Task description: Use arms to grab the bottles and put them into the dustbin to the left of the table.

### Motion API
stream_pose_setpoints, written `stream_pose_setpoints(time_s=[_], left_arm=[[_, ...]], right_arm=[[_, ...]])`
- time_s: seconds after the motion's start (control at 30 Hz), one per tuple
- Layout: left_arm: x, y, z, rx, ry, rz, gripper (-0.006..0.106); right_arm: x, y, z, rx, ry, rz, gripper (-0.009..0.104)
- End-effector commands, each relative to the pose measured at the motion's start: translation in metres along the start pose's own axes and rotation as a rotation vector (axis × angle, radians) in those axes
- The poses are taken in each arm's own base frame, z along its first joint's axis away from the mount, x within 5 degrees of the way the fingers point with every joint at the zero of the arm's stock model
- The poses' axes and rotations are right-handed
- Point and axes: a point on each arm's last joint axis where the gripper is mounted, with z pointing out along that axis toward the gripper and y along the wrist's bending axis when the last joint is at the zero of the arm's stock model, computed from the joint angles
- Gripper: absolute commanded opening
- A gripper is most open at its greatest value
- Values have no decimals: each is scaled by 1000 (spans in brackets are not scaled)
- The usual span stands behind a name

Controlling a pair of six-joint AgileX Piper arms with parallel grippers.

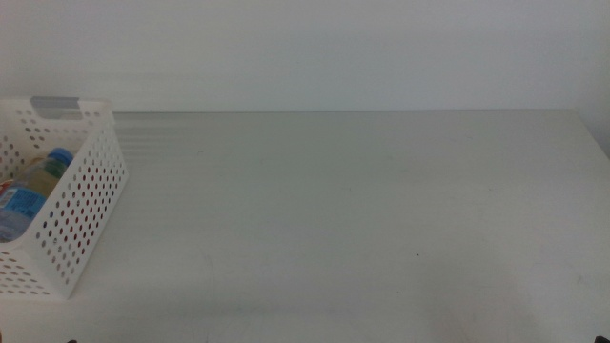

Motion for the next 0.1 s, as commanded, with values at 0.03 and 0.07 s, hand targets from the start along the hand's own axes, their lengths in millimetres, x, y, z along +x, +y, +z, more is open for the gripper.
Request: stream_pose_setpoints(time_s=[0.03,0.07], left_arm=[[-4,0,0,-5,-68,-10,80],[-4,0,0,-4,-67,-10,80]], right_arm=[[-8,-1,-3,13,-80,-11,79],[-8,-1,-3,13,-80,-11,79]])
